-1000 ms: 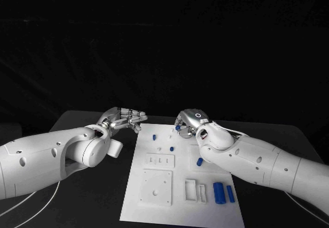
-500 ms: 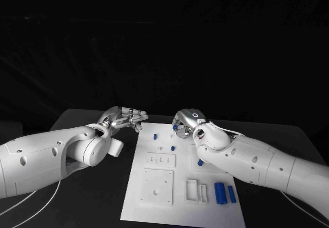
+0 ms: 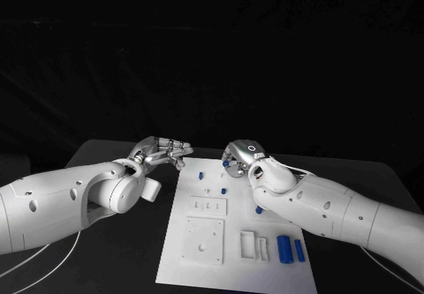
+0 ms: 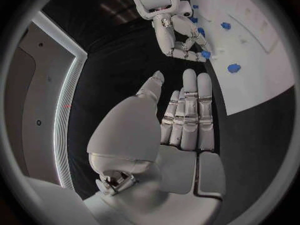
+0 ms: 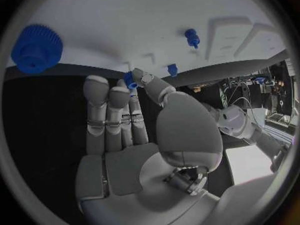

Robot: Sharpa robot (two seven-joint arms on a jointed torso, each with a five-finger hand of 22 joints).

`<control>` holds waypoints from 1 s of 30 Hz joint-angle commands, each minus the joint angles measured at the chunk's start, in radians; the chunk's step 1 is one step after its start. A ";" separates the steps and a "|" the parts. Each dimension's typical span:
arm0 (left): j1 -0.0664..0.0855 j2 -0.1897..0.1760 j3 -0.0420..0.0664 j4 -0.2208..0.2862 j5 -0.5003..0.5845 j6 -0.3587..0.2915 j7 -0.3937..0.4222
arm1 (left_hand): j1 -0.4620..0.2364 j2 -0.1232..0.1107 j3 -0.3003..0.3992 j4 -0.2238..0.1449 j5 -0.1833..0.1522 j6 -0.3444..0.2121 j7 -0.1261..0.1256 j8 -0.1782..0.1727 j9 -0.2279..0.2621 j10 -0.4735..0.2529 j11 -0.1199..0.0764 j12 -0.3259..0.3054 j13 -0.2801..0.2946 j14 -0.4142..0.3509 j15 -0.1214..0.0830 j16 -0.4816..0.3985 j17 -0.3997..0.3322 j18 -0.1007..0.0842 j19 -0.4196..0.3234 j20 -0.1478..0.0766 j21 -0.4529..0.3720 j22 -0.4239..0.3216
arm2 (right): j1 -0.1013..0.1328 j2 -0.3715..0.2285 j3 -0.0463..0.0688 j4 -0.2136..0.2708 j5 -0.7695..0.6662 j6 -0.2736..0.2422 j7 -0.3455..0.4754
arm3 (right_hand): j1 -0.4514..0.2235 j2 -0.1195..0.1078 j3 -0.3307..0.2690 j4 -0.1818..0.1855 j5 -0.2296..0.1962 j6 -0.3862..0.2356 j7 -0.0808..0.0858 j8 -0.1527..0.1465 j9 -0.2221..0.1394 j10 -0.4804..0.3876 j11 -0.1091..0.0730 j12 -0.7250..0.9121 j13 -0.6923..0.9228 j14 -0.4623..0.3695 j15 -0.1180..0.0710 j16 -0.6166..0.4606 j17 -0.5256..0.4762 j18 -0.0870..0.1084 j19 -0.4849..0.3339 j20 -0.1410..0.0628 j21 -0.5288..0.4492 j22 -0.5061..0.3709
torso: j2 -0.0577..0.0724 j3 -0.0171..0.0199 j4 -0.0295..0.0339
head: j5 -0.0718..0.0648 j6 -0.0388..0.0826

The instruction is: Assemble the parts on the task board

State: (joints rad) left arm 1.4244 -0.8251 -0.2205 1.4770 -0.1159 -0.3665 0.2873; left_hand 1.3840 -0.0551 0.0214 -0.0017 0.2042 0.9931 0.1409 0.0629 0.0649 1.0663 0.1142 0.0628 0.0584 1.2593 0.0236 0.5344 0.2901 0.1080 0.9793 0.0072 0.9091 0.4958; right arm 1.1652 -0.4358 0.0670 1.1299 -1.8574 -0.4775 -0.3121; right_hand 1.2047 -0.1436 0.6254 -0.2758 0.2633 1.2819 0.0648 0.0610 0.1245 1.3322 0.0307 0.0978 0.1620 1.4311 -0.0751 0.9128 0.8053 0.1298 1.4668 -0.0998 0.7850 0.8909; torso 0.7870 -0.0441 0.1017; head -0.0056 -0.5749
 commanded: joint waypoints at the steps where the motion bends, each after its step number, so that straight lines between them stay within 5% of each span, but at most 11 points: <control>1: 0.003 0.003 0.001 0.002 -0.005 0.011 0.004 | 0.004 0.002 0.000 -0.006 0.000 -0.009 0.000 0.000 0.000 -0.007 -0.001 -0.002 0.001 0.003 0.001 -0.006 -0.001 0.015 0.003 0.001 0.002 -0.001 | 0.000 0.005 0.000 -0.007 -0.015 -0.002 0.005 | 0.010 0.005 0.000 -0.001 0.002 0.007 0.000 0.003 0.048 0.045 -0.031 0.001 0.046 0.002 -0.005 -0.007 0.002 0.015 0.038 -0.003 -0.007 0.003 | 0.001 -0.0012 0.0008 | 0.001 -0.002; 30: 0.003 0.009 0.001 -0.001 -0.005 0.015 0.003 | 0.002 0.002 0.000 -0.007 -0.001 -0.011 0.001 -0.001 0.000 -0.008 -0.001 -0.002 0.001 0.003 0.002 -0.005 -0.001 0.016 0.002 0.001 0.007 -0.011 | -0.001 0.028 -0.001 -0.040 -0.006 0.038 0.024 | 0.010 0.011 -0.016 -0.001 0.011 -0.001 0.003 0.002 0.040 0.041 -0.029 -0.005 0.037 0.001 -0.003 -0.009 0.005 0.014 0.039 -0.002 -0.019 0.018 | 0.004 -0.0048 -0.0015 | 0.010 -0.009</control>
State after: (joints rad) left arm 1.4246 -0.8193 -0.2205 1.4751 -0.1167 -0.3651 0.2858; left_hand 1.3840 -0.0551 0.0214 -0.0017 0.2042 0.9896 0.1444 0.0629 0.0649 1.0663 0.1142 0.0628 0.0584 1.2593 0.0236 0.5344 0.2902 0.1079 0.9793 0.0072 0.9136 0.4861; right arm 1.1652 -0.4090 0.0661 1.0928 -1.8573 -0.4640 -0.2972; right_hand 1.2114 -0.1422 0.6136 -0.2778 0.2714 1.2802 0.0665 0.0566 0.1248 1.3351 0.0335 0.0931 0.1628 1.4316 -0.0749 0.9090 0.8083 0.1300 1.4685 -0.0979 0.7702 0.9078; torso 0.7905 -0.0484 0.1009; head 0.0048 -0.5842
